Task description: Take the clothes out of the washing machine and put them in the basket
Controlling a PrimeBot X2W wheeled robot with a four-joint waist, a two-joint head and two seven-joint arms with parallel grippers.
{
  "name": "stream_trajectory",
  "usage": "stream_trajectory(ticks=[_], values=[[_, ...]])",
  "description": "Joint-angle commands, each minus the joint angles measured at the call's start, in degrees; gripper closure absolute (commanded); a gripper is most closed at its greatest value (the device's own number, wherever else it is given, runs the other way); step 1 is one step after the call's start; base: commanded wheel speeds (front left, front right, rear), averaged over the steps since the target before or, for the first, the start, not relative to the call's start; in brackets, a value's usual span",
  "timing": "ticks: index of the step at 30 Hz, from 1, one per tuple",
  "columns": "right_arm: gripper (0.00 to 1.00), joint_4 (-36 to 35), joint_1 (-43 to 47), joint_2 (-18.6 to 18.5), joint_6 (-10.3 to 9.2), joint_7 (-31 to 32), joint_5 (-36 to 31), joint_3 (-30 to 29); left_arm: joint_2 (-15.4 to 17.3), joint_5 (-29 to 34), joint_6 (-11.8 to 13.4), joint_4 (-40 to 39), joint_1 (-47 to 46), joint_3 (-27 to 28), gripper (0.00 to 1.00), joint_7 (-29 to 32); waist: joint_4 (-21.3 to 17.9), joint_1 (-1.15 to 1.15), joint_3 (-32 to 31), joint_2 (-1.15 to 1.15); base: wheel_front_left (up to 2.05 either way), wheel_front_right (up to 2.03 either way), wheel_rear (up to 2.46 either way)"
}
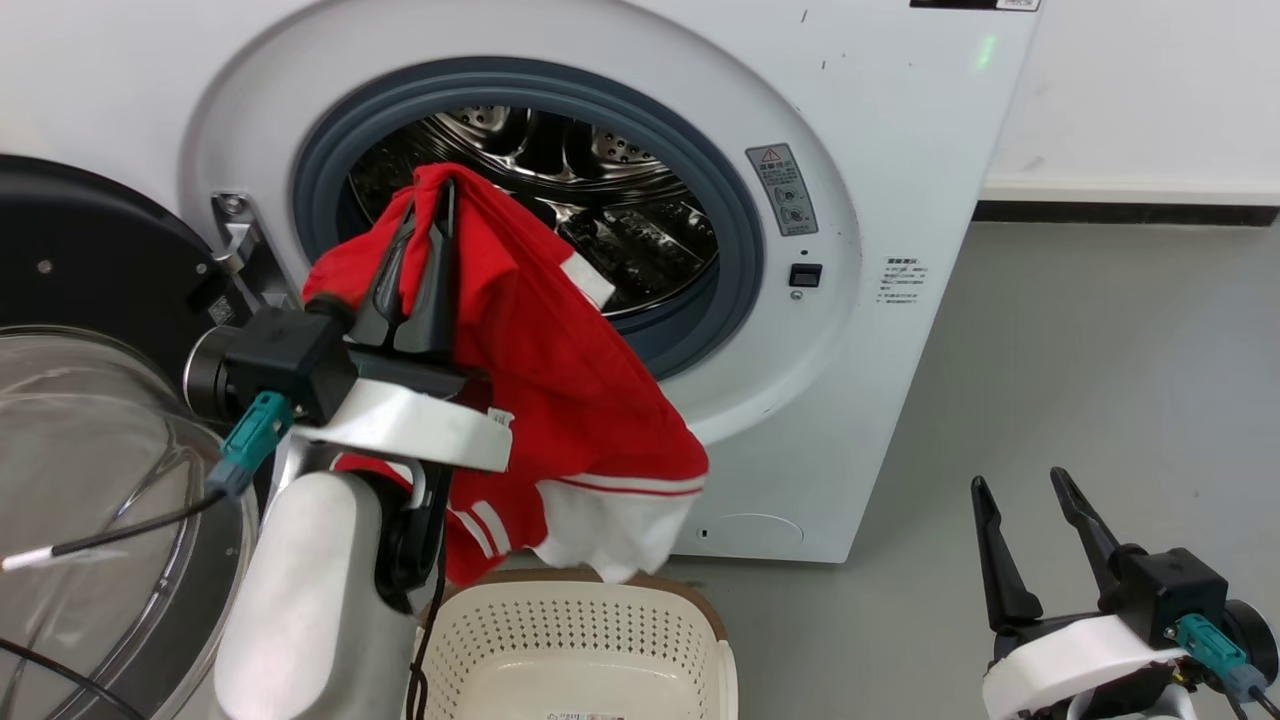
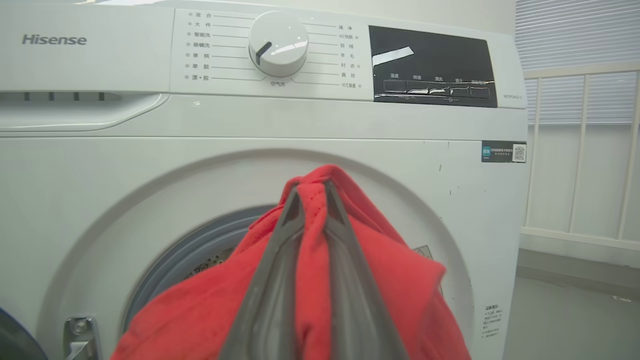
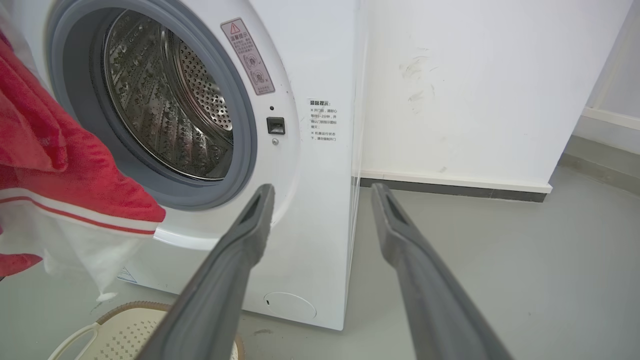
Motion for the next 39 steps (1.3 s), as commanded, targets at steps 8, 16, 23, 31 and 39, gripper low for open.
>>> stream_trajectory(ticks=[8, 16, 23, 31, 39], values=[[0.0, -1.5, 0.2, 0.1, -0.04, 0.7, 0.0, 1.1, -0.2, -0.8, 3.2, -10.2, 11.8, -0.5, 1.0, 4.8, 0.1, 0.01, 1.4, 0.0, 0.0, 0.0, 0.0], [0.0, -1.6, -1.6, 0.1, -0.04, 0.1, -0.4, 1.3, -1.3, -2.6, 7.2, -7.2, 23.2, -1.3, 1.0, 4.6, -0.6, 0.01, 5.5, 0.0, 0.0, 0.0, 0.0], [0.0, -1.2, -3.9, 0.1, -0.04, -0.3, -0.5, 2.0, -1.8, -4.3, 7.9, 3.2, 24.7, -2.8, 1.0, 1.8, -0.3, 0.01, 9.7, 0.0, 0.0, 0.0, 0.0], [0.0, -1.3, -8.4, 0.1, -0.04, -0.9, -0.6, 3.4, -2.1, -6.5, 7.1, 18.6, 17.4, -3.5, 1.0, -1.9, -1.5, 0.01, 17.9, 0.0, 0.0, 0.0, 0.0], [0.0, -1.1, -13.0, 0.1, -0.04, -2.0, -0.8, 5.2, -2.2, -8.2, 7.0, 31.8, 8.5, -3.0, 1.0, -3.0, -4.2, 0.01, 26.9, 0.0, 0.0, 0.0, 0.0]])
